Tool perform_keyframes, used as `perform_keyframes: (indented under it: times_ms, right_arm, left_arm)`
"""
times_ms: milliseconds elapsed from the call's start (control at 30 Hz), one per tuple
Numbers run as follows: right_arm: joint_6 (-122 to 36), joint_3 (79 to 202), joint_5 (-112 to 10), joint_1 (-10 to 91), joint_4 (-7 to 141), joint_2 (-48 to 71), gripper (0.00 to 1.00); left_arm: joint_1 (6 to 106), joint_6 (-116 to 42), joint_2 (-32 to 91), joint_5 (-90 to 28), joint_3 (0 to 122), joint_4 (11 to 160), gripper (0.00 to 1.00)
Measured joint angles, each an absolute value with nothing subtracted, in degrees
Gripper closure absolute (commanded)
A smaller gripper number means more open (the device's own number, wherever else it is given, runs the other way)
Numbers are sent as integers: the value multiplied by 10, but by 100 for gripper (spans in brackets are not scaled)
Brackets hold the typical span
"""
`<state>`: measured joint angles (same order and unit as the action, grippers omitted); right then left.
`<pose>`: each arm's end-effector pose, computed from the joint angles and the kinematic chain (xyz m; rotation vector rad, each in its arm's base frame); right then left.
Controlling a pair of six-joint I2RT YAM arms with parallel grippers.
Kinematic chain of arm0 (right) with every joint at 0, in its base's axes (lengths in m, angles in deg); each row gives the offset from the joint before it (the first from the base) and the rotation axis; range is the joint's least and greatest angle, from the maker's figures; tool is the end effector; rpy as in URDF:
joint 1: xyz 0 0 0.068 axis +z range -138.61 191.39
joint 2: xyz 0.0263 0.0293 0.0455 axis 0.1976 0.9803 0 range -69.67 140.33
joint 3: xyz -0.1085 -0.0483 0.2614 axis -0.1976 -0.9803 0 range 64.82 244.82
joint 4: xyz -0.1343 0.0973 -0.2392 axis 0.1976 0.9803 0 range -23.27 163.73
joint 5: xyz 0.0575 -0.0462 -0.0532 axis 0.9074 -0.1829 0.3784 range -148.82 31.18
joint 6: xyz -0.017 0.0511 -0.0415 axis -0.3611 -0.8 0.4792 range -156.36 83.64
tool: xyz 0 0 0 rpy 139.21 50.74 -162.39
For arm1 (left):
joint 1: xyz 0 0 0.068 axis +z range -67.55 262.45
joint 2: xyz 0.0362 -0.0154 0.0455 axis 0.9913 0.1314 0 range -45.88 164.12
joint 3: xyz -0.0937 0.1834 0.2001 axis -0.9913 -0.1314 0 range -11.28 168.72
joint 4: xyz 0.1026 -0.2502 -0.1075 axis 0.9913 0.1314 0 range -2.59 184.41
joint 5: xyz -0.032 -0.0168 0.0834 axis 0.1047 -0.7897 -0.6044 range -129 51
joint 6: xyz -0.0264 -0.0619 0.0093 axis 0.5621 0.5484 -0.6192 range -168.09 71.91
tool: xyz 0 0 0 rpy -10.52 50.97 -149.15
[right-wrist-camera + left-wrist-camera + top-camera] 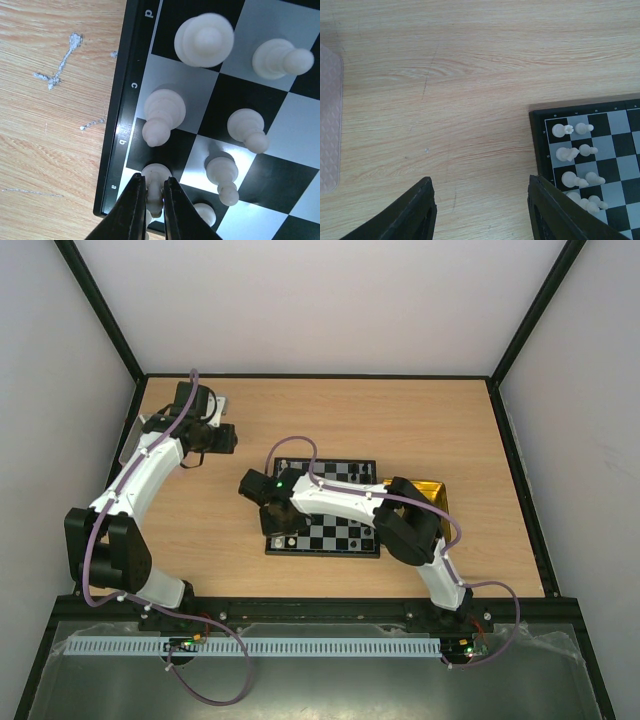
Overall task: Set up the chess pieces on the board
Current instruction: Move the chess piece to the chessboard.
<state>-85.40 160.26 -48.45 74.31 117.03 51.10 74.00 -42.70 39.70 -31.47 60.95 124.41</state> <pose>0.2051 0.4228 0.1652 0.4090 -3.0681 -0.4805 0.3579 -0.0604 0.2875 0.1238 2.4545 -0.2671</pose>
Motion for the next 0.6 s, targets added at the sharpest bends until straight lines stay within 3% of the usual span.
perform_keyframes:
  times_ms: [600]
  right_arm:
    - [-854,1608,-485,739,1169,518,92]
  left_arm:
    - [740,-427,396,-315,599,1244,47]
